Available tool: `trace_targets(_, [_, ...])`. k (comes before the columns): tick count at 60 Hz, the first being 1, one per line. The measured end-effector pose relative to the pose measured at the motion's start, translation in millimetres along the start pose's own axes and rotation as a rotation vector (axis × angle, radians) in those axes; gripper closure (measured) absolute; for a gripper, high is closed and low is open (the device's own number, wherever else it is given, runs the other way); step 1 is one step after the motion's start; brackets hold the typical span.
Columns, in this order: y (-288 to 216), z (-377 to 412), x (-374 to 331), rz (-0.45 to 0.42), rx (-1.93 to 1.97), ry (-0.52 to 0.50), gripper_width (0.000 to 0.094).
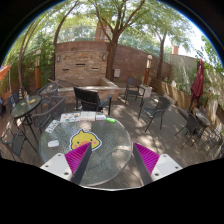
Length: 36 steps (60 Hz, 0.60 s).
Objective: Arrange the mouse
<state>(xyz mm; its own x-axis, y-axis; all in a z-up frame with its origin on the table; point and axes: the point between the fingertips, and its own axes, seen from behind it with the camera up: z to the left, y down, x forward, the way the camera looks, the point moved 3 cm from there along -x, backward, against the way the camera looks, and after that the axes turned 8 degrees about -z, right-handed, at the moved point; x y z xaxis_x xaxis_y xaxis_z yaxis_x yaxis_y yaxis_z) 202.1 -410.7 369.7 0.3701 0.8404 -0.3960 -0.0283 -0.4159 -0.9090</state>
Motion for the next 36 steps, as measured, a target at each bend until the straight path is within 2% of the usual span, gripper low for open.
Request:
trace_targets(10, [20.9,8.5,15.0,0.025,-0.001,-0.005,0.0086])
trace_targets(17, [55.4,29.1,22.0,0.075,-0.004,-0.014,0.0087])
trace_targets(28, [140.0,75.5,50.9,0.148,-0.011,-0.061,0.0076])
trace_targets(36, [197.8,151.7,73.3,0.197,-0.013,-0.158,0.0070])
